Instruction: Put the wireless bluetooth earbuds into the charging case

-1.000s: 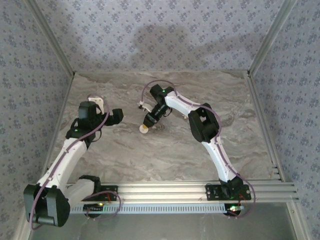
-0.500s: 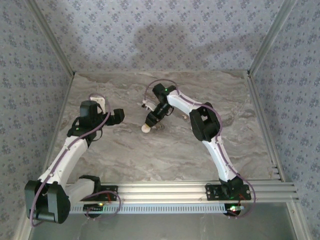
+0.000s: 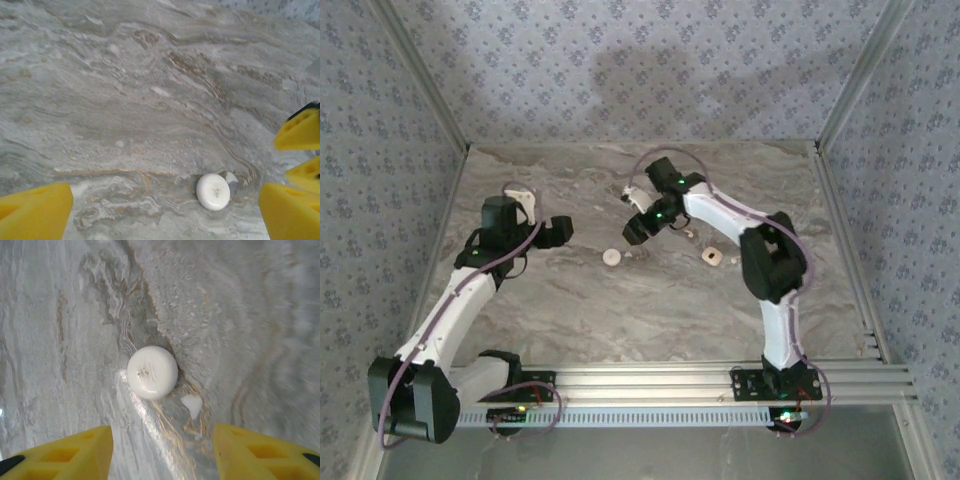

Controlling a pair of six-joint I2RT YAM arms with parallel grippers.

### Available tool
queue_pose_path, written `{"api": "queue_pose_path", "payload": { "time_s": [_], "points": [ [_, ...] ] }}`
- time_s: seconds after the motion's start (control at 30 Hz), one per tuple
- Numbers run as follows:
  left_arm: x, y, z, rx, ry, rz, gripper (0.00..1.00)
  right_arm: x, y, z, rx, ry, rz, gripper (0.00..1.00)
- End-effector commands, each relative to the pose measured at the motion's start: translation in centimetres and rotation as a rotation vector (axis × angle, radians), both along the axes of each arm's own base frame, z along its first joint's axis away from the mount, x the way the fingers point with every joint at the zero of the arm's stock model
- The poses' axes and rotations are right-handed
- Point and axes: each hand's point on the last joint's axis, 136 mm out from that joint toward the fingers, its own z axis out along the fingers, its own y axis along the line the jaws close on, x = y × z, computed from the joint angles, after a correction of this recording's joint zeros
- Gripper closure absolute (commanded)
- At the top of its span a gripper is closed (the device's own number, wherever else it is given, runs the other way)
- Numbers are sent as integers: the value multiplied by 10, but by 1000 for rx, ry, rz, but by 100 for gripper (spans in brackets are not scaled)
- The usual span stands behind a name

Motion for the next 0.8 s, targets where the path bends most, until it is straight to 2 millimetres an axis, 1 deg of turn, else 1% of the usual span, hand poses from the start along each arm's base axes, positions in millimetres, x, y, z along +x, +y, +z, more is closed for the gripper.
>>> {"api": "queue_pose_path", "payload": {
  "time_s": [0.0, 0.1, 0.2, 0.27, 0.37, 0.47, 0.53, 0.57, 0.67, 0.77],
  "points": [
    [-5, -20, 0, -4, 33, -79, 5, 15, -40, 16, -29, -43, -216, 41],
    [-8, -39, -9, 2, 67, -133, 6, 8, -91, 13, -119, 28, -407, 39],
    [-9, -55, -19, 9, 104, -178, 6, 0, -136, 10, -191, 95, -621, 36],
    [-7, -64, -27, 12, 125, -194, 6, -7, -162, 7, -238, 149, -768, 33],
    [-3, -76, -34, 11, 152, -214, 6, -25, -191, -2, -316, 248, -932, 31],
    [1, -85, -38, 13, 168, -234, 6, -38, -209, -15, -379, 342, -1055, 30],
    [4, -92, -41, 12, 179, -250, 6, -42, -216, -26, -411, 388, -1108, 28],
    [4, -95, -42, 11, 186, -259, 6, -44, -219, -33, -422, 413, -1132, 26],
    [6, -103, -47, 8, 205, -277, 7, -43, -215, -48, -422, 467, -1163, 21],
    [6, -110, -49, 4, 209, -291, 7, -39, -217, -60, -440, 488, -1196, 17]
  ]
}}
